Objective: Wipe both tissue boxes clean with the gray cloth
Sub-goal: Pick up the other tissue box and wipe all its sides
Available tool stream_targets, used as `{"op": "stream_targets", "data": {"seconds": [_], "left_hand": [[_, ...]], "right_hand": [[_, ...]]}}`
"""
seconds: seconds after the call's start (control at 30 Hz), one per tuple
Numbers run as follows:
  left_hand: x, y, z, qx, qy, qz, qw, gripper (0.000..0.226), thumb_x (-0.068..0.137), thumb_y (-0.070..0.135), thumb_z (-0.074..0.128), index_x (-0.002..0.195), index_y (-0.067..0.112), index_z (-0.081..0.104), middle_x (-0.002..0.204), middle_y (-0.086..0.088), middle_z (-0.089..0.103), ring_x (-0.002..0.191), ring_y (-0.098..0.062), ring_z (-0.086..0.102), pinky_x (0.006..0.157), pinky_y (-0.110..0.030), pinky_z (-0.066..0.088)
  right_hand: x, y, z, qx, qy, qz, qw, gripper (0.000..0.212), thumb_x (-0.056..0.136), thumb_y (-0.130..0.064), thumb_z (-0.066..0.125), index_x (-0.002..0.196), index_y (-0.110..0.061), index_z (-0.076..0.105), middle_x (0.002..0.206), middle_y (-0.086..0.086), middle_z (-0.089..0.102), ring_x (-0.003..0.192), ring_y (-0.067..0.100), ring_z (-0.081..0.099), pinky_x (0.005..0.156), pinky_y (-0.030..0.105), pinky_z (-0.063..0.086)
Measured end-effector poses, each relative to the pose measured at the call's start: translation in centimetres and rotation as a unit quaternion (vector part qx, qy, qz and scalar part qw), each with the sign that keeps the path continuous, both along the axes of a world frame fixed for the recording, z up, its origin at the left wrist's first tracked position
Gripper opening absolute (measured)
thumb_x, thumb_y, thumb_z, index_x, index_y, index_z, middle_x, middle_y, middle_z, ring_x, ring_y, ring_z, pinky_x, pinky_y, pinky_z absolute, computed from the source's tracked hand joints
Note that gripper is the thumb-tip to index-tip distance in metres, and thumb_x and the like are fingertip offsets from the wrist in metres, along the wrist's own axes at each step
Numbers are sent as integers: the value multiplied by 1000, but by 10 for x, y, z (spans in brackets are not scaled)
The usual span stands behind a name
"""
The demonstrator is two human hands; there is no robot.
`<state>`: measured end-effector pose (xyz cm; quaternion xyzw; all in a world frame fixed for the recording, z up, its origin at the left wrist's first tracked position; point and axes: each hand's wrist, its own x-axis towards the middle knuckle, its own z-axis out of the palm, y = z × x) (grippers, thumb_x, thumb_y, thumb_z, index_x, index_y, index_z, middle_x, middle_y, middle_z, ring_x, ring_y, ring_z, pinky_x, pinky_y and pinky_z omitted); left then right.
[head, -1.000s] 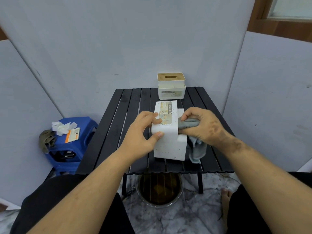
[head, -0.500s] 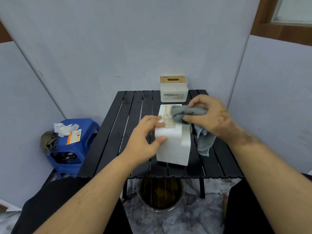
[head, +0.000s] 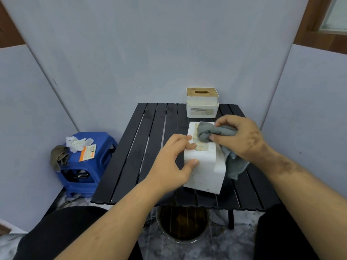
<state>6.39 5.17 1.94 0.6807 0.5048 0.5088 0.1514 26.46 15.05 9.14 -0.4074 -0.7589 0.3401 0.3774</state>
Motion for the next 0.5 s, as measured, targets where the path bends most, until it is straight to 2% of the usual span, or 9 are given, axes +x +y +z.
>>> {"op": "stream_targets", "data": {"seconds": [0.1, 0.17, 0.23, 0.3, 0.4, 0.5], "left_hand": [[-1, 0, 1, 6, 10, 1, 1000, 24, 86, 18, 77, 106, 14, 65, 130, 11, 53, 131, -12, 55, 104, -44, 52], [-2, 0, 2, 14, 12, -3, 1000, 24, 87, 16, 79, 107, 16, 65, 129, 10, 54, 131, -12, 55, 104, -43, 53], [-2, 0, 2, 10, 6, -7, 1000, 25, 87, 15, 79, 109, 17, 67, 130, 11, 54, 131, -9, 55, 105, -41, 52], [-3, 1, 1, 1, 1, -9, 1000, 25, 87, 15, 78, 110, 15, 67, 132, 15, 53, 132, -5, 54, 107, -38, 51], [-3, 1, -2, -5, -3, -6, 1000, 27, 87, 18, 76, 113, 14, 69, 134, 15, 53, 133, -6, 53, 108, -39, 50], [-2, 0, -2, -9, -9, -5, 1000, 29, 88, 22, 74, 115, 16, 68, 136, 13, 53, 133, -8, 53, 108, -42, 50]], "right_hand": [[14, -37, 3, -43, 5, 42, 998, 25, 67, -15, 90, 82, -23, 72, 85, -3, 73, 80, 8, 70, 71, 17, 55], [19, -51, 4, -72, 29, 64, 995, 25, 66, -12, 89, 81, -21, 73, 85, 2, 74, 78, 17, 72, 72, 27, 60], [19, -49, 6, -74, 30, 59, 995, 25, 65, -12, 89, 80, -21, 72, 84, 2, 74, 78, 21, 72, 73, 31, 61], [13, -35, 9, -54, 12, 33, 998, 25, 65, -16, 90, 80, -24, 71, 83, -2, 73, 77, 17, 72, 70, 27, 60], [-4, -1, 12, -15, -18, -9, 1000, 24, 70, -18, 88, 86, -18, 70, 85, -4, 70, 76, 4, 66, 63, 9, 51], [-22, 32, 13, 6, -35, -31, 999, 25, 71, -19, 88, 87, -14, 69, 90, -1, 71, 72, -1, 62, 60, 8, 50]]}}
